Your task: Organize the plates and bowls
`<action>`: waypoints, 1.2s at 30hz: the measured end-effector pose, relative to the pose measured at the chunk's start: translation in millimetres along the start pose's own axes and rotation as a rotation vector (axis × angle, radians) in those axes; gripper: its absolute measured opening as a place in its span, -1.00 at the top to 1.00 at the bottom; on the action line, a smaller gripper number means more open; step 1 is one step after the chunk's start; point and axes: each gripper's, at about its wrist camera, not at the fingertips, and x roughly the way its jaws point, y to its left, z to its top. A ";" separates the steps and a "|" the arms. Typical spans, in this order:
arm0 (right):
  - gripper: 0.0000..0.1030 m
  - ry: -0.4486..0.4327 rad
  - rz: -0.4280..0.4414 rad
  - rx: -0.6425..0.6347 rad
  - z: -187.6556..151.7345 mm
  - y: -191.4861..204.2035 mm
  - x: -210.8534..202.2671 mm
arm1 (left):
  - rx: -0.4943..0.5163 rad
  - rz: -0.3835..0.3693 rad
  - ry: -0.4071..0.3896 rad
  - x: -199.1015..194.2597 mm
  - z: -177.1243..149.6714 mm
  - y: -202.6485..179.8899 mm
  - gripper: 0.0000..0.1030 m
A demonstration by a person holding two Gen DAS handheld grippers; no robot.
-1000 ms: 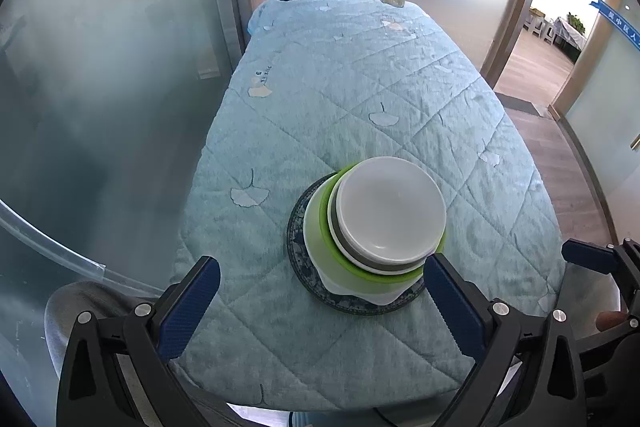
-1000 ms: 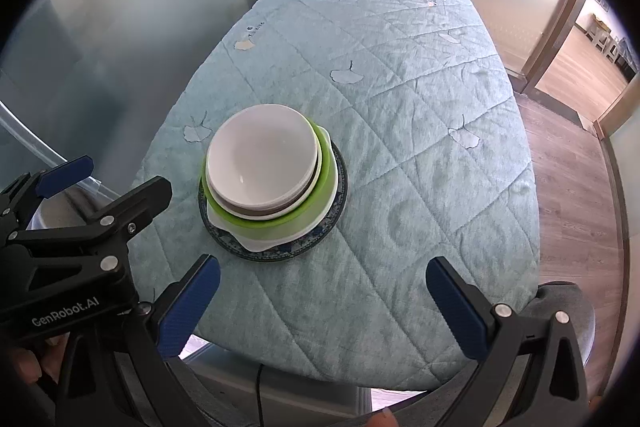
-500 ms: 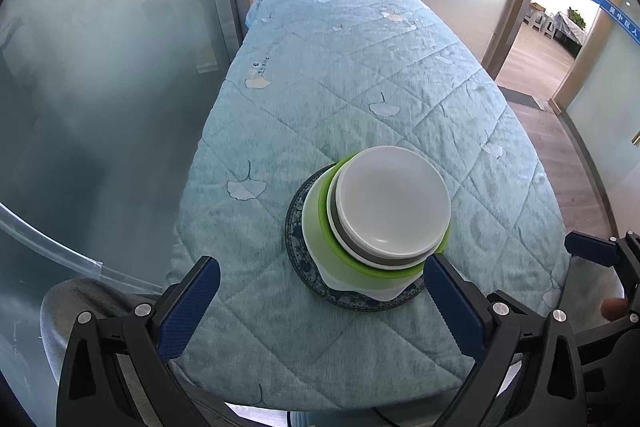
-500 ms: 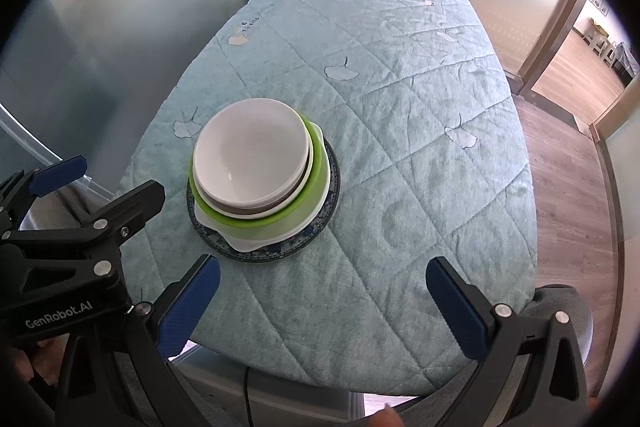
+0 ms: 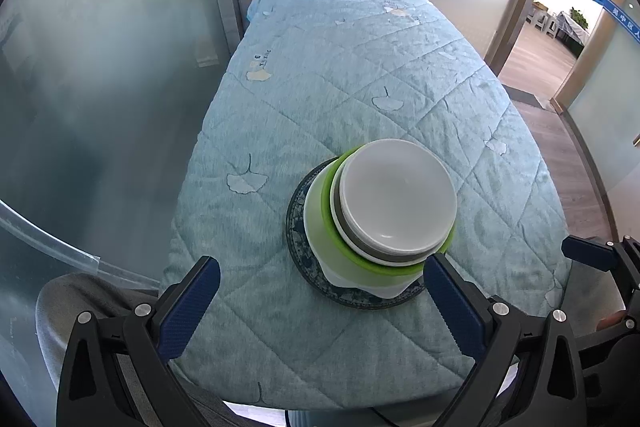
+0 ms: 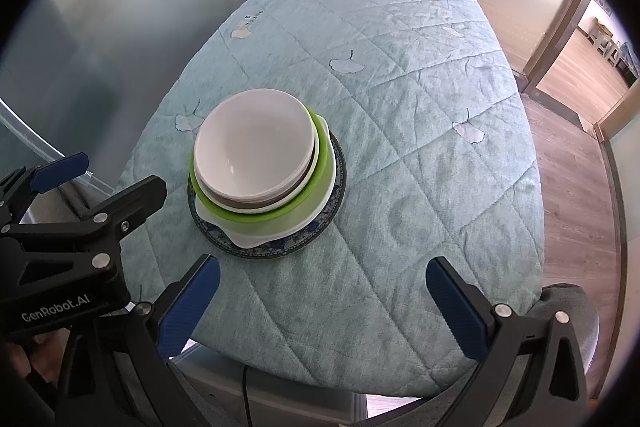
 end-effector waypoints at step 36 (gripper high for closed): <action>-0.99 0.023 0.020 0.003 -1.4 6.7 13.6 | -0.010 0.008 0.041 24.8 -4.3 4.4 -0.99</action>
